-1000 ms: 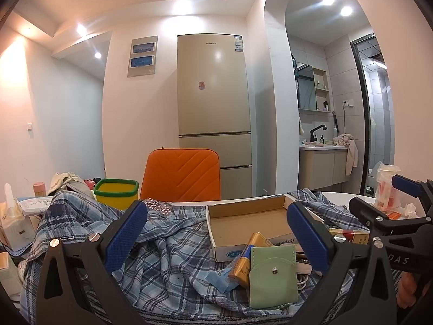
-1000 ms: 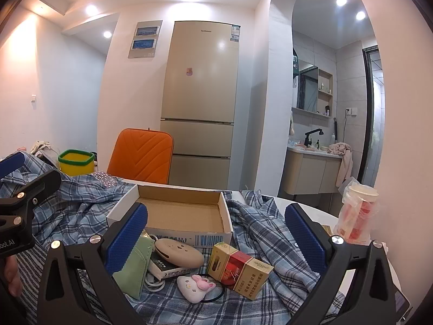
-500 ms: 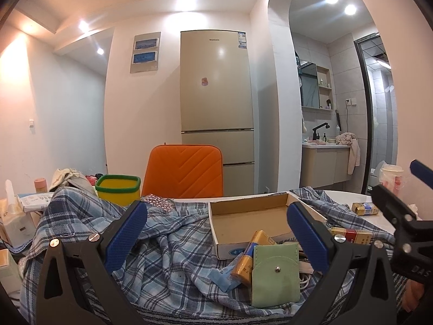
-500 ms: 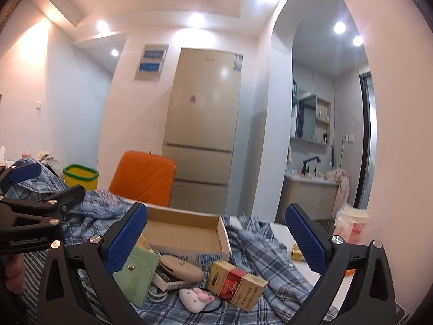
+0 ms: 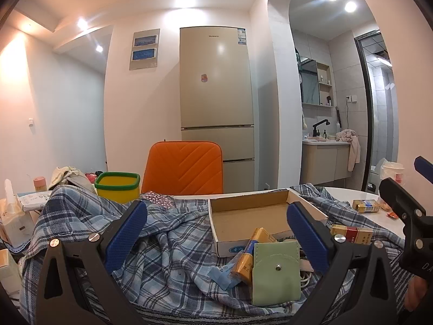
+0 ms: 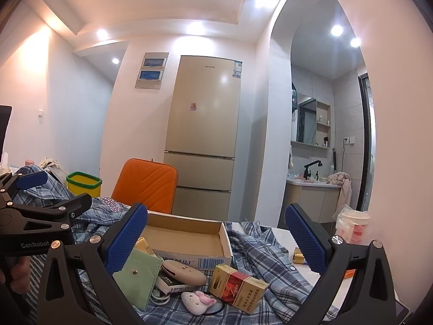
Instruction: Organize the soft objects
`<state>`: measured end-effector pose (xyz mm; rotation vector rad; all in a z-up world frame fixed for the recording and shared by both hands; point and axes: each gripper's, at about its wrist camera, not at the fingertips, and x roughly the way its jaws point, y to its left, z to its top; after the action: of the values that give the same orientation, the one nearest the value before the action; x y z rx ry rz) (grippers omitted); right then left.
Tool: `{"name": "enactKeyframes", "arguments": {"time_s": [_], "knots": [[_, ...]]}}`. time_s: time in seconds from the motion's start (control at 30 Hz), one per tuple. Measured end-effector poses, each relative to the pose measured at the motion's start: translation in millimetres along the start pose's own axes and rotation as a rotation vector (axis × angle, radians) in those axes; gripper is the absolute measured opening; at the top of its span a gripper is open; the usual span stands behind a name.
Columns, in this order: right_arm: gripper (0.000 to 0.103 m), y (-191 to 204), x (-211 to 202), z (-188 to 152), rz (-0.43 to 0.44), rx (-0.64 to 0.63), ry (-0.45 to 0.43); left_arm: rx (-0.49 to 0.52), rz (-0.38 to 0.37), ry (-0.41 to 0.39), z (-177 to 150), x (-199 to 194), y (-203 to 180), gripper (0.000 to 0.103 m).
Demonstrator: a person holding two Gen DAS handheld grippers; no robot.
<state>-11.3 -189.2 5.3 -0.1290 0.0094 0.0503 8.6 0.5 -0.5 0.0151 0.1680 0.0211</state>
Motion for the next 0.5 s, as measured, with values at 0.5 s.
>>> {"name": "enactKeyframes", "arguments": {"time_s": [0.5], "knots": [[0.103,-12.9,14.0,-3.3,0.0,0.056,0.067,-0.017,0.0,0.025,-1.0,6.3,3.7,0.103]]}}
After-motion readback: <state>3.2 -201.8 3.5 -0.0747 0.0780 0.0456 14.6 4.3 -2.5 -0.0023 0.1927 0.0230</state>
